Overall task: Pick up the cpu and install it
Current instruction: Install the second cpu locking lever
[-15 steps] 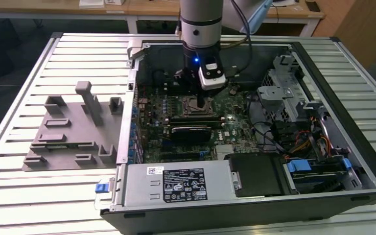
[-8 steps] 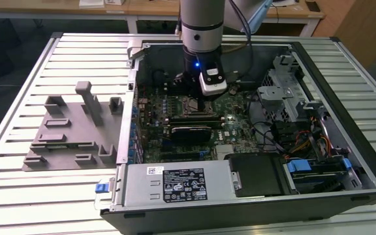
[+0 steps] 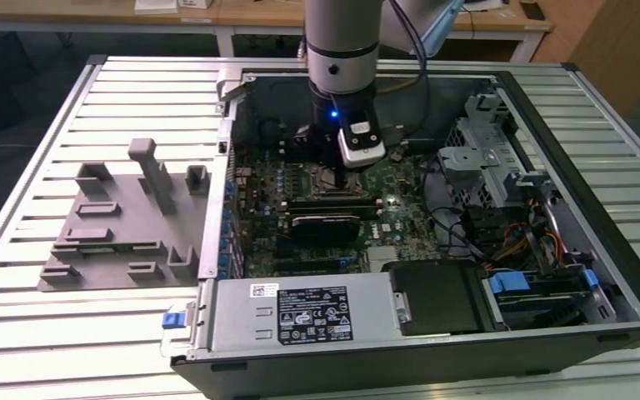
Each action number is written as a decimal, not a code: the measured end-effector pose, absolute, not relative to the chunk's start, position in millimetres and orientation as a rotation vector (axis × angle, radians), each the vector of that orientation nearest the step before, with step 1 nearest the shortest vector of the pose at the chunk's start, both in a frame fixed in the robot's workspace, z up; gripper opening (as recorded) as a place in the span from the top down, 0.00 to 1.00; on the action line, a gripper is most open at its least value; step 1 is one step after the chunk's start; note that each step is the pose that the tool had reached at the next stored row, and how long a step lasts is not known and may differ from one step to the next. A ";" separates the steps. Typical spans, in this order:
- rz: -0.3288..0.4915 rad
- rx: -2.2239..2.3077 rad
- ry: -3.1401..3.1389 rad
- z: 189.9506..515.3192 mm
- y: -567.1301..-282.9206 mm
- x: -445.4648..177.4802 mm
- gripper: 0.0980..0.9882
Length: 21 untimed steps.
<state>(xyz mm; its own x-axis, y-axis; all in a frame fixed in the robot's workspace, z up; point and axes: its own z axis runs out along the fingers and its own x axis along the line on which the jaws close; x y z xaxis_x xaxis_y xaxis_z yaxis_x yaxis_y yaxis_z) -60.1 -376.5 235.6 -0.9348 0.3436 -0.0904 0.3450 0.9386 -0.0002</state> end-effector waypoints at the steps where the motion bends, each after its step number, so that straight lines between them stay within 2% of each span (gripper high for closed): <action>1: -0.023 0.527 3.007 234.9 -377.1 -61.1 0.99; 21: 0.002 0.190 3.047 220.5 -380.3 -71.6 0.99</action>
